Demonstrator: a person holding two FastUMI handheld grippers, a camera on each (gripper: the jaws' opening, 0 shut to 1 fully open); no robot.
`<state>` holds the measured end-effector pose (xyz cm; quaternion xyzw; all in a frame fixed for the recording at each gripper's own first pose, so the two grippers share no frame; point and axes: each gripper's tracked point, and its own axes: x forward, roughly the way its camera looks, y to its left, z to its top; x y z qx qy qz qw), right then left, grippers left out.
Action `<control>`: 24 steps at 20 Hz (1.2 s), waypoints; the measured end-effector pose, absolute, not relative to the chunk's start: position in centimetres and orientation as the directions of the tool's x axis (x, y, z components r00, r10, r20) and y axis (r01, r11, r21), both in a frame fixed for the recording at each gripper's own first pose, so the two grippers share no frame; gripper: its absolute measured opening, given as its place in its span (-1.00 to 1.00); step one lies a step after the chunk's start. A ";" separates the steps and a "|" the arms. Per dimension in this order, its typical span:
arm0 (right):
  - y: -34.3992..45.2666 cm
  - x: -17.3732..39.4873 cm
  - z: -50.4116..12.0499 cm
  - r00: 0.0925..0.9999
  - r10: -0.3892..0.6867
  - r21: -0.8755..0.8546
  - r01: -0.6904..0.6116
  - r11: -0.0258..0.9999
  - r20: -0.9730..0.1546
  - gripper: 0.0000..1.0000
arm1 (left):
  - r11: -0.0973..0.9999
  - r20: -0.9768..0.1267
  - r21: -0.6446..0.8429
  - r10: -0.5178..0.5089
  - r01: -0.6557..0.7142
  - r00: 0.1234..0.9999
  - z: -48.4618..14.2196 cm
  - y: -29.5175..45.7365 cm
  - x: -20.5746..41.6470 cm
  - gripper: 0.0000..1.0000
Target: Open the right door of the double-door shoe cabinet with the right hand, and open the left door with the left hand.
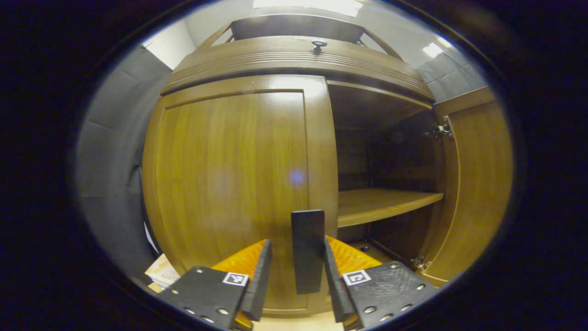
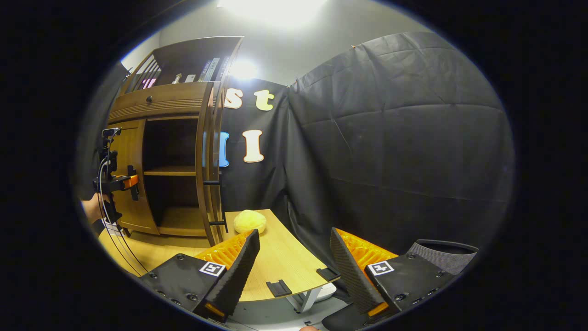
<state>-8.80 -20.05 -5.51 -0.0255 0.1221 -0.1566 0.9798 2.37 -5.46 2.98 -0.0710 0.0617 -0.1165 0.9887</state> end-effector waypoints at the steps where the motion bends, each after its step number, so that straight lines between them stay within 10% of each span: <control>1: -19.9 -8.8 -5.5 0.922 -0.310 -0.089 0.298 0.951 -0.231 0.93 | 0.963 -0.103 -0.147 -0.242 0.226 0.965 3.0 -5.7 2.3 -0.05; 9: -18.2 -8.4 -5.3 0.946 -0.251 -0.062 0.243 0.968 -0.206 0.94 | 0.969 -0.139 -0.153 -0.217 0.195 0.966 3.3 -5.4 1.7 -0.78; 24: -11.3 -4.6 -5.6 0.982 -0.051 -0.055 0.042 0.998 -0.180 0.89 | 0.969 -0.133 -0.154 -0.212 0.191 0.968 6.9 -2.7 0.6 -0.78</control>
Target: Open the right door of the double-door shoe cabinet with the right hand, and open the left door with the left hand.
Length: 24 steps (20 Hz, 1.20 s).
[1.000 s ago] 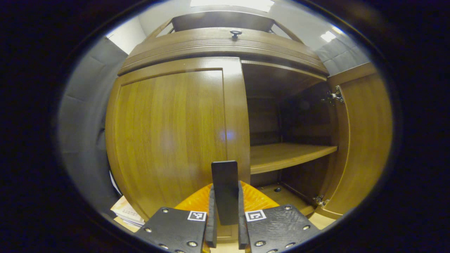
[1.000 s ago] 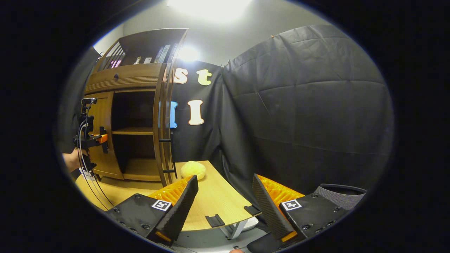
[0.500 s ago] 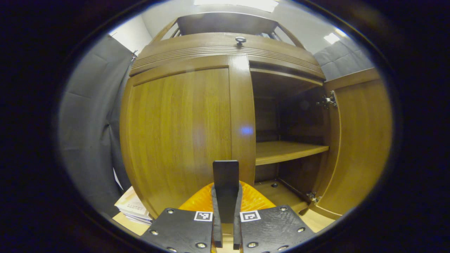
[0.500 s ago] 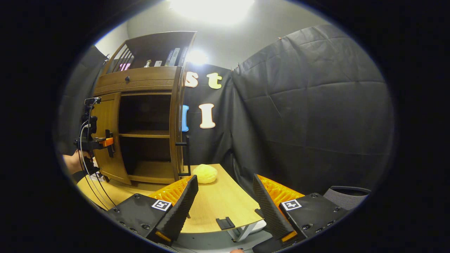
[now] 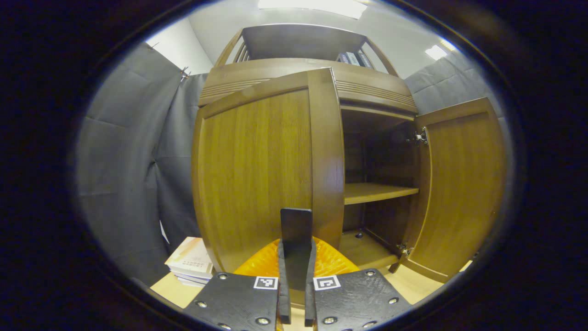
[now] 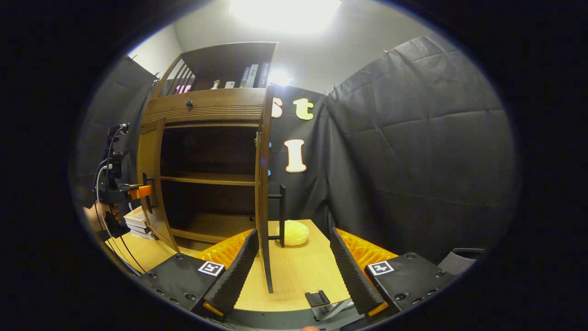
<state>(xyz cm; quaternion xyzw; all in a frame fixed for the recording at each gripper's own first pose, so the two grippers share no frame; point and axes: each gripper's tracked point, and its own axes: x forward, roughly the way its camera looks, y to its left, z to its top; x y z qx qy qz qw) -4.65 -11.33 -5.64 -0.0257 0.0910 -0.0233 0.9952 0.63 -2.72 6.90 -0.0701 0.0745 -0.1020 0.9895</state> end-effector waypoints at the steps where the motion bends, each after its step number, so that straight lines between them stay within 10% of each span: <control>1: -10.8 -4.3 -5.7 0.983 -0.038 -0.055 0.028 0.998 -0.181 0.94 | 0.969 -0.133 -0.160 -0.210 0.188 0.969 7.0 -2.6 0.4 -0.67; 24: 0.1 -1.5 -4.3 0.972 0.173 -0.007 -0.177 0.984 -0.159 0.89 | 0.988 -0.117 -0.150 -0.061 0.043 0.991 7.2 0.1 1.3 -0.77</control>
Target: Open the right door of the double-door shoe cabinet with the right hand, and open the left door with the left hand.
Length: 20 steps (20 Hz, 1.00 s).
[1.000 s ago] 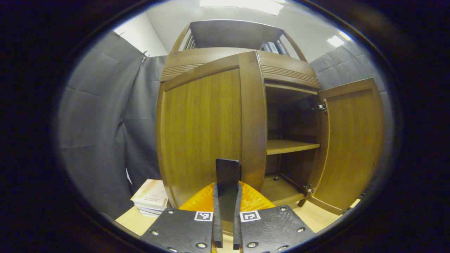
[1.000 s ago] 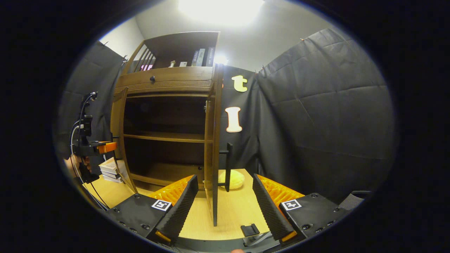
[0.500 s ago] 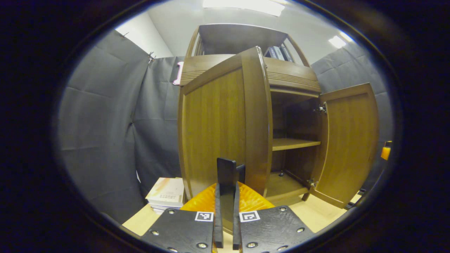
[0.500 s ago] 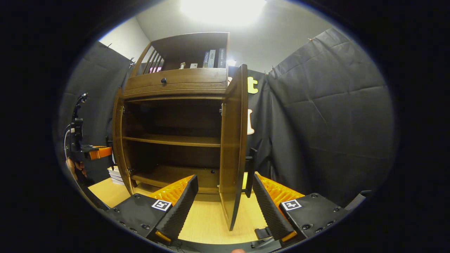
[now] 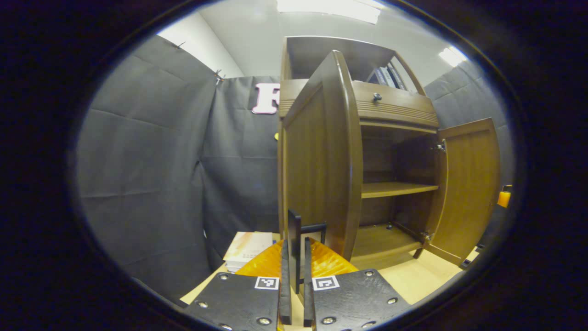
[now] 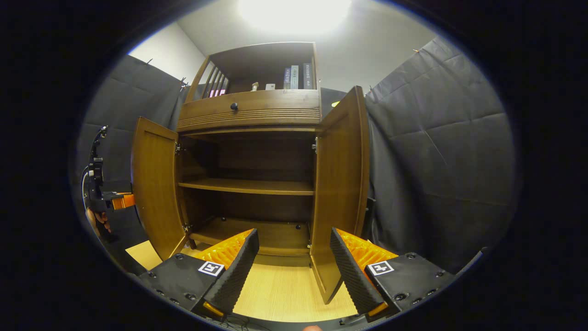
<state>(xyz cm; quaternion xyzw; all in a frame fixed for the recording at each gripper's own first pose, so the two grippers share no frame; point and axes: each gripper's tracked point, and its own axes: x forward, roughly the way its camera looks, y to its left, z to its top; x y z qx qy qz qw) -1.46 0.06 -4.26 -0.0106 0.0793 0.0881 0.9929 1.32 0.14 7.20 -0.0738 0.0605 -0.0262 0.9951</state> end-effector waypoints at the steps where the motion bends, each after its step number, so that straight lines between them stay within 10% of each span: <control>1: 0.6 -1.5 -4.1 0.971 0.181 -0.006 -0.184 0.983 -0.157 0.89 | 0.991 -0.108 -0.134 -0.036 0.021 0.994 7.6 1.1 0.8 -0.78; 20: 5.7 -2.1 -2.5 0.971 0.206 -0.012 -0.209 0.978 -0.123 0.93 | 0.992 -0.073 -0.127 0.017 -0.026 0.997 7.8 4.4 0.2 -0.85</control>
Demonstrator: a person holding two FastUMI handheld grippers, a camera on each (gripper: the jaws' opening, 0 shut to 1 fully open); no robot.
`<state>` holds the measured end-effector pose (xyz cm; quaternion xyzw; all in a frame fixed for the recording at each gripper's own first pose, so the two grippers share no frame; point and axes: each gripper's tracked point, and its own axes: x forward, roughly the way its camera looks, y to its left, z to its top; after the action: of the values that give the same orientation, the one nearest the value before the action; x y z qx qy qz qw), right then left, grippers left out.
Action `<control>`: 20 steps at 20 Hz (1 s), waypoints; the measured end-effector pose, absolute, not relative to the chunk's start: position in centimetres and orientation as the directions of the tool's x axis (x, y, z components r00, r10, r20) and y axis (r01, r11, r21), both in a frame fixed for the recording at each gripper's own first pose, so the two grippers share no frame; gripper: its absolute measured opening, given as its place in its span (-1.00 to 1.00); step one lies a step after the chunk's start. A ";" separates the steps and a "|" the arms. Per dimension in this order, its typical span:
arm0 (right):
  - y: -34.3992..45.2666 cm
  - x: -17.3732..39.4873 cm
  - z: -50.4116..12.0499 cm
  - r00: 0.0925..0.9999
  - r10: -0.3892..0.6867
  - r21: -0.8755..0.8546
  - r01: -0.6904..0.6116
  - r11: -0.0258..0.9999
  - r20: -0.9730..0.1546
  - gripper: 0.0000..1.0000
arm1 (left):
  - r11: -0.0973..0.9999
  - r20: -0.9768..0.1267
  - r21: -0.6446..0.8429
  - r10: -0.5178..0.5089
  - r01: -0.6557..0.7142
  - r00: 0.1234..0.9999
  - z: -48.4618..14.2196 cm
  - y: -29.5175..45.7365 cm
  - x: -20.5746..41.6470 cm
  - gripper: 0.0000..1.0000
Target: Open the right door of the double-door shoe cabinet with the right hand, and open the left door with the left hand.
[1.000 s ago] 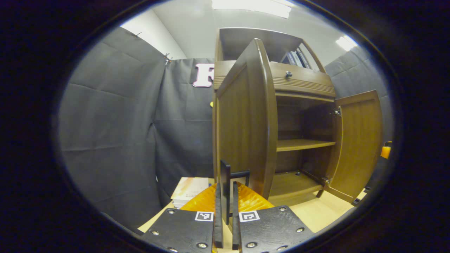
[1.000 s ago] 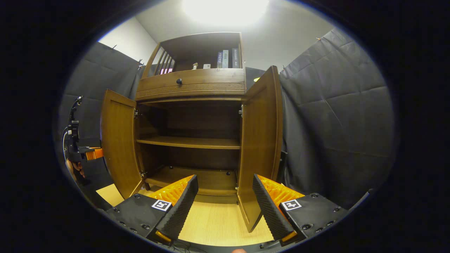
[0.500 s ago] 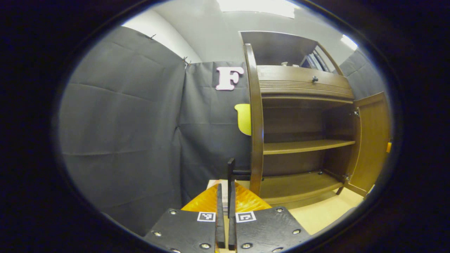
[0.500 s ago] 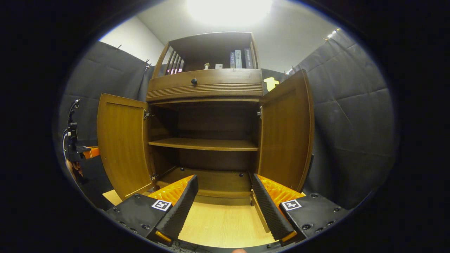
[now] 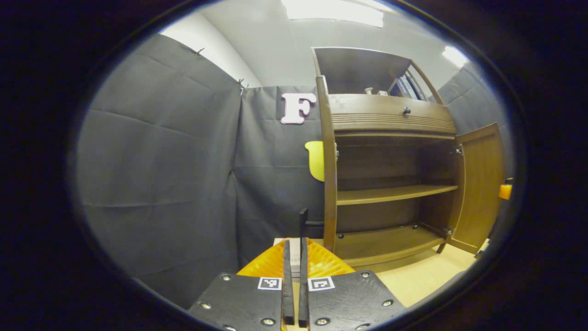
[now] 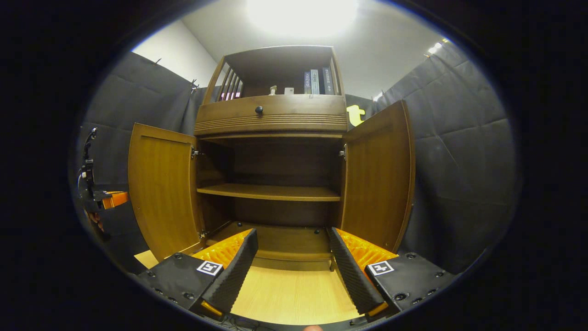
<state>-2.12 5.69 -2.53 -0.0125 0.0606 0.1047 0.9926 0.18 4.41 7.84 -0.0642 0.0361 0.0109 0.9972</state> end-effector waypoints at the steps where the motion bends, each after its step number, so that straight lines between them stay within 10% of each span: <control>1: 5.1 -2.2 -2.1 0.973 0.200 -0.021 -0.204 0.979 -0.117 0.94 | 0.992 -0.068 -0.123 0.019 -0.028 0.998 8.1 4.5 0.0 -0.85; 20: -6.4 -8.1 0.1 0.992 0.097 -0.028 -0.099 0.995 -0.078 0.97 | 0.997 -0.036 -0.080 0.016 -0.019 0.999 10.4 3.6 -2.7 -0.84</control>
<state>-8.08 -6.36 0.07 -0.0160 0.0383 0.0491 0.9979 -2.67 3.62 10.35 -0.0404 0.0177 0.0089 0.9990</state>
